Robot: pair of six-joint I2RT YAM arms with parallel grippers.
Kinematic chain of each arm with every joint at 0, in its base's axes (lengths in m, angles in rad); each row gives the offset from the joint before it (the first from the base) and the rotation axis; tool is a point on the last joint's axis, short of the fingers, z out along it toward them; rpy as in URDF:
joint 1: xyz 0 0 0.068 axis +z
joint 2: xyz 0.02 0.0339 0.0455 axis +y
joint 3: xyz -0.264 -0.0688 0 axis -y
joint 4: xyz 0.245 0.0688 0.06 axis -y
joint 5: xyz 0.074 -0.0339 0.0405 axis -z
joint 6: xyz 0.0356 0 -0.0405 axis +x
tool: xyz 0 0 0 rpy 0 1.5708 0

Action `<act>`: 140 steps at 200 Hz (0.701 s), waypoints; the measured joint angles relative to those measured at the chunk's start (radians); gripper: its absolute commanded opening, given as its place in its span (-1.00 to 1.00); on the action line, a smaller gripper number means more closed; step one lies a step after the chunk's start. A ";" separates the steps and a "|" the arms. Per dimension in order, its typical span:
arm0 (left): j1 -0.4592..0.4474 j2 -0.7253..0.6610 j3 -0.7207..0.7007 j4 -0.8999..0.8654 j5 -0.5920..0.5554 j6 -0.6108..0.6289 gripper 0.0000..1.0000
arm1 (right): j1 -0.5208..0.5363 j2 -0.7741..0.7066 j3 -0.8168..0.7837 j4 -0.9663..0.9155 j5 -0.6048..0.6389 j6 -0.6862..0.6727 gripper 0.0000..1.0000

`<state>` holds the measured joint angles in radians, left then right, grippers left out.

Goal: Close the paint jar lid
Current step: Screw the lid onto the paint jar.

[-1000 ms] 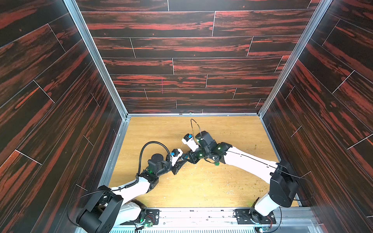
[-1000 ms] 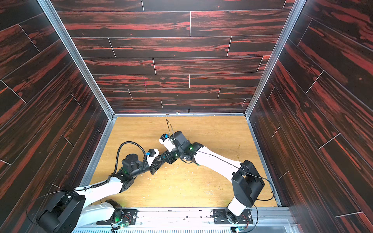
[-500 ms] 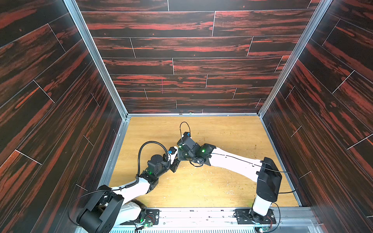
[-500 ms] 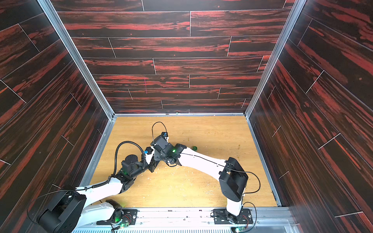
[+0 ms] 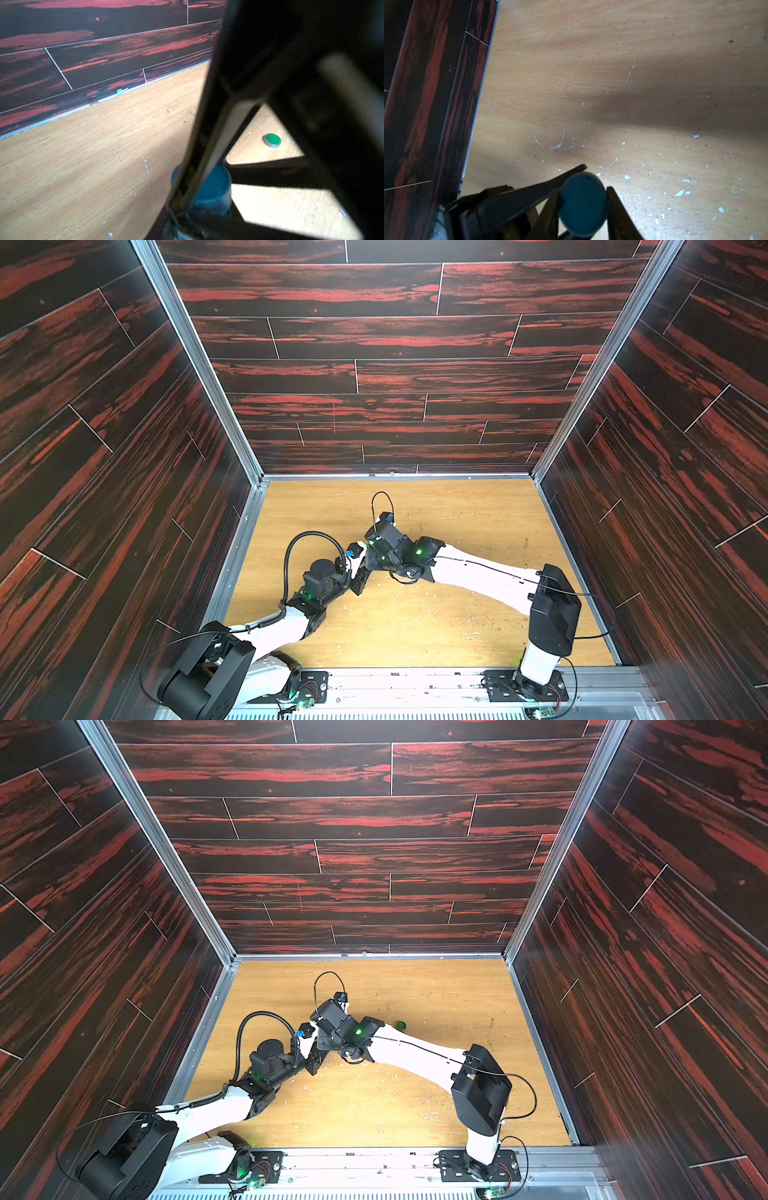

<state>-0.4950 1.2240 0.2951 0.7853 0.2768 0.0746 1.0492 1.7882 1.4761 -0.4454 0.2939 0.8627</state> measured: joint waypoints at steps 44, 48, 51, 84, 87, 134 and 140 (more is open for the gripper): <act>-0.003 0.000 -0.003 0.061 0.038 -0.005 -1.00 | -0.036 -0.132 -0.082 0.005 -0.055 -0.056 0.36; -0.003 0.001 -0.003 0.066 0.043 -0.006 -1.00 | -0.042 -0.146 -0.087 0.006 -0.056 -0.064 0.37; -0.003 0.002 -0.004 0.069 0.048 -0.008 -1.00 | -0.046 -0.158 -0.091 0.008 -0.055 -0.072 0.38; -0.003 0.021 -0.008 0.078 0.126 -0.017 -1.00 | -0.103 -0.294 -0.160 0.053 -0.066 -0.229 0.40; -0.003 0.022 -0.009 0.079 0.136 -0.017 -1.00 | -0.110 -0.306 -0.168 0.059 -0.071 -0.249 0.44; -0.003 0.046 -0.019 0.096 0.314 -0.030 -1.00 | -0.231 -0.487 -0.374 0.201 -0.220 -0.526 0.86; -0.003 0.046 -0.019 0.096 0.333 -0.030 -1.00 | -0.249 -0.504 -0.397 0.220 -0.239 -0.544 0.86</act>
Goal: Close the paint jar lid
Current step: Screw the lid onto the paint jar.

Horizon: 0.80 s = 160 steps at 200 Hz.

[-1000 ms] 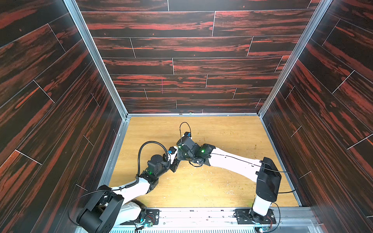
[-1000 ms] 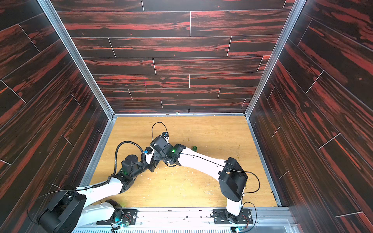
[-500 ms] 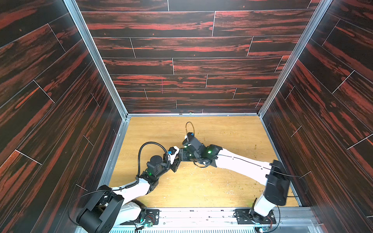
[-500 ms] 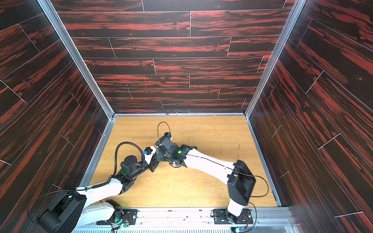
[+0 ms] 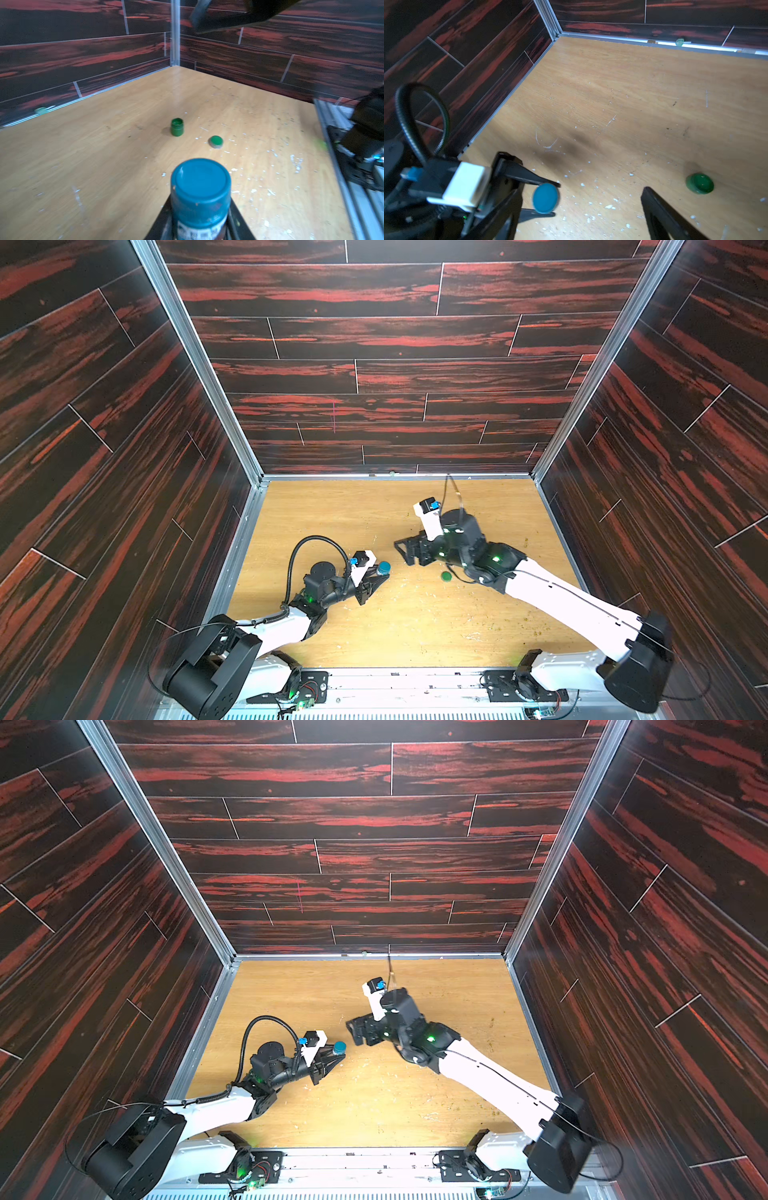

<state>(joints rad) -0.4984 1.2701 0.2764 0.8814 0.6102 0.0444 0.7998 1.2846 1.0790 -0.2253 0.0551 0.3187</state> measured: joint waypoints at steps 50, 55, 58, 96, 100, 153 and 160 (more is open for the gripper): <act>0.000 -0.001 0.012 -0.047 0.116 0.005 -1.00 | -0.102 -0.059 -0.098 0.113 -0.233 -0.204 0.85; 0.000 -0.001 0.015 -0.055 0.127 0.008 -1.00 | -0.101 -0.062 -0.106 0.118 -0.266 -0.234 0.85; 0.000 -0.002 0.017 -0.060 0.133 0.008 -1.00 | -0.101 -0.064 -0.111 0.119 -0.286 -0.252 0.85; 0.000 -0.011 0.031 -0.110 0.195 0.013 -1.00 | -0.100 -0.037 -0.116 0.053 -0.579 -0.464 0.63; 0.000 -0.015 0.031 -0.113 0.198 0.013 -1.00 | -0.099 -0.025 -0.109 0.043 -0.599 -0.479 0.62; 0.000 -0.029 0.031 -0.134 0.220 0.028 -1.00 | -0.092 0.152 -0.037 -0.047 -0.718 -0.570 0.44; 0.000 -0.029 0.031 -0.134 0.220 0.029 -1.00 | -0.089 0.166 -0.032 -0.057 -0.721 -0.579 0.43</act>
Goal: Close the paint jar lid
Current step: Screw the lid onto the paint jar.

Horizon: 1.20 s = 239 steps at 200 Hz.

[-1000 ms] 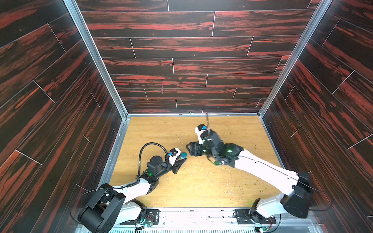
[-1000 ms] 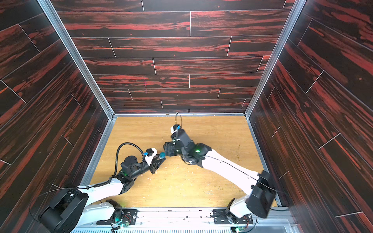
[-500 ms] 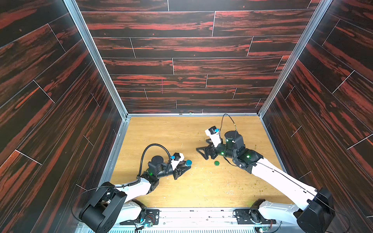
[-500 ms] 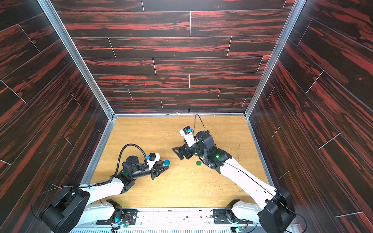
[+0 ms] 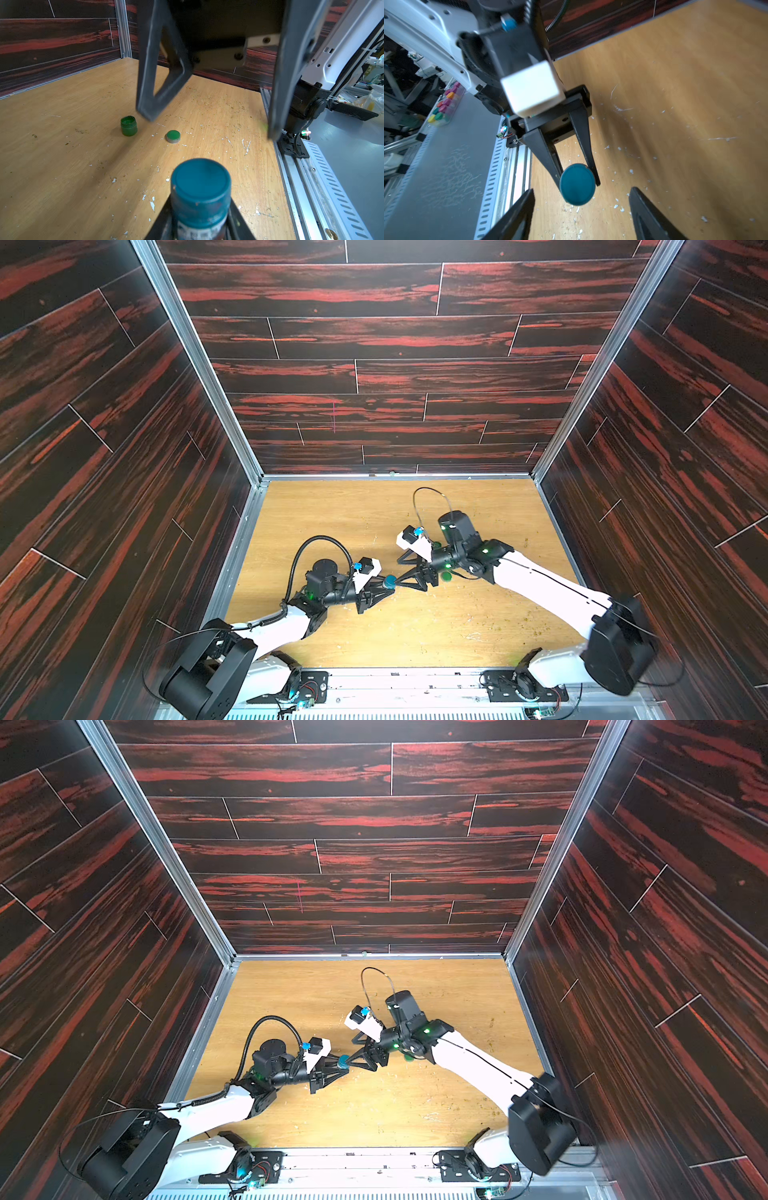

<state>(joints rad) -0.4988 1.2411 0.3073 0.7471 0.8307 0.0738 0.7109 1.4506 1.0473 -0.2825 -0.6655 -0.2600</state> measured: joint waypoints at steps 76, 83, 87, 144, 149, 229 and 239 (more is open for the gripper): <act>0.000 0.000 0.000 -0.018 -0.001 0.010 -1.00 | 0.014 0.090 0.071 -0.070 -0.009 -0.044 0.27; 0.000 0.000 0.000 -0.019 -0.001 0.011 -1.00 | 0.016 0.095 0.074 -0.073 -0.010 -0.046 0.26; 0.000 0.000 0.000 -0.019 -0.001 0.012 -1.00 | 0.017 0.098 0.075 -0.075 -0.011 -0.047 0.26; 0.000 0.000 0.000 -0.023 -0.010 0.017 -1.00 | 0.036 0.121 0.093 -0.106 -0.016 -0.050 0.09; 0.000 0.000 0.000 -0.023 -0.010 0.017 -1.00 | 0.038 0.121 0.093 -0.108 -0.015 -0.054 0.06; 0.000 -0.006 0.000 -0.045 -0.027 0.024 -1.00 | 0.043 0.151 0.110 -0.129 -0.010 -0.052 -0.29; 0.000 -0.006 0.000 -0.045 -0.029 0.024 -1.00 | 0.044 0.151 0.111 -0.129 -0.006 -0.051 -0.34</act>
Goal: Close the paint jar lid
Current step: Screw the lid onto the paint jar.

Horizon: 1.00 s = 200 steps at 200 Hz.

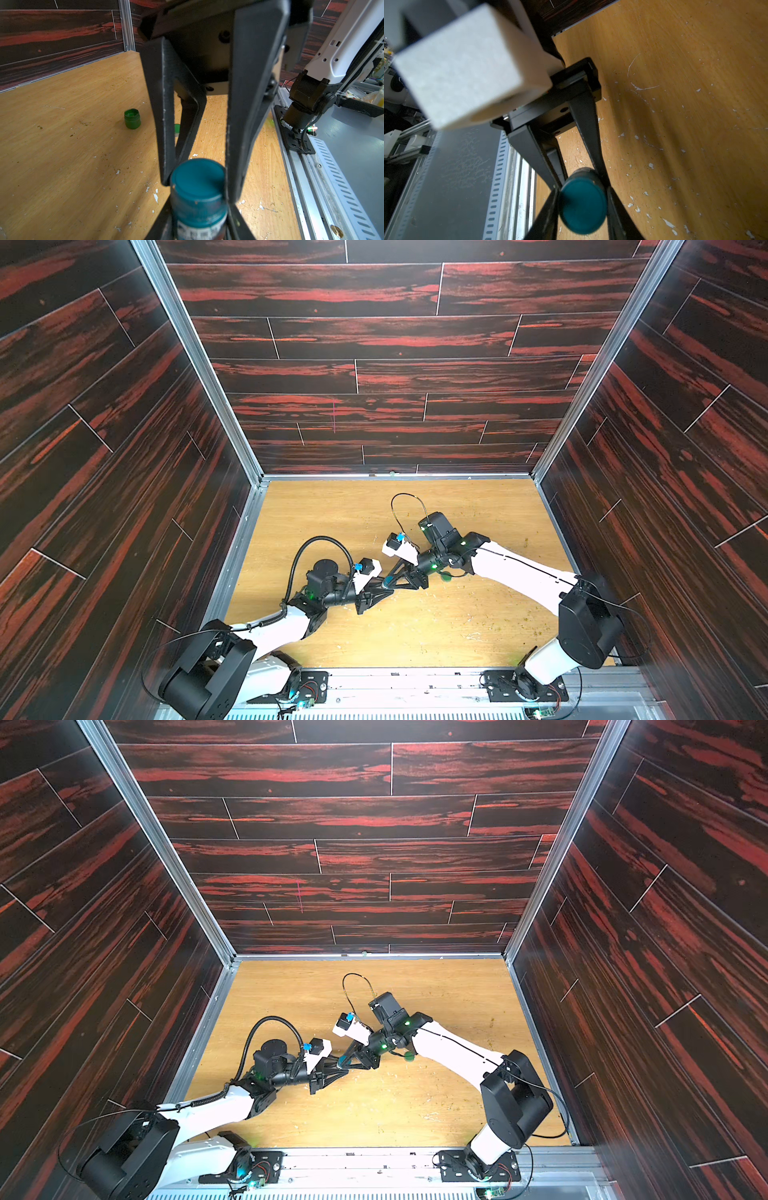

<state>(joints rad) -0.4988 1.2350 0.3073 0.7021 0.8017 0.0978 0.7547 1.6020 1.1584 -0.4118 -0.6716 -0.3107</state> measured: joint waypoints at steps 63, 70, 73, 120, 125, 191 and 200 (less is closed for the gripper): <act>0.000 -0.008 0.000 -0.023 -0.027 0.002 -1.00 | 0.011 0.017 0.015 0.005 0.027 0.030 -0.63; 0.000 -0.010 0.000 -0.026 -0.032 0.004 -1.00 | 0.013 0.017 0.015 0.008 0.034 0.039 -0.65; 0.000 -0.011 0.000 -0.027 -0.035 0.004 -1.00 | 0.014 0.017 0.015 0.010 0.036 0.042 -0.66; 0.002 -0.027 0.000 -0.043 -0.114 0.010 -1.00 | 0.037 0.017 0.015 0.069 0.129 0.203 -0.72; 0.002 -0.027 0.000 -0.043 -0.125 0.010 -1.00 | 0.042 0.017 0.015 0.077 0.146 0.229 -0.73; 0.006 -0.027 0.000 0.000 -0.256 0.009 -1.00 | 0.192 0.040 0.143 0.001 0.588 0.586 -0.92; 0.008 -0.027 0.000 0.010 -0.275 0.007 -1.00 | 0.216 0.058 0.182 -0.031 0.658 0.650 -0.93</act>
<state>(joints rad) -0.4911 1.2083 0.3073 0.7120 0.5262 0.1047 0.9703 1.6604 1.3399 -0.4423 -0.0132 0.3393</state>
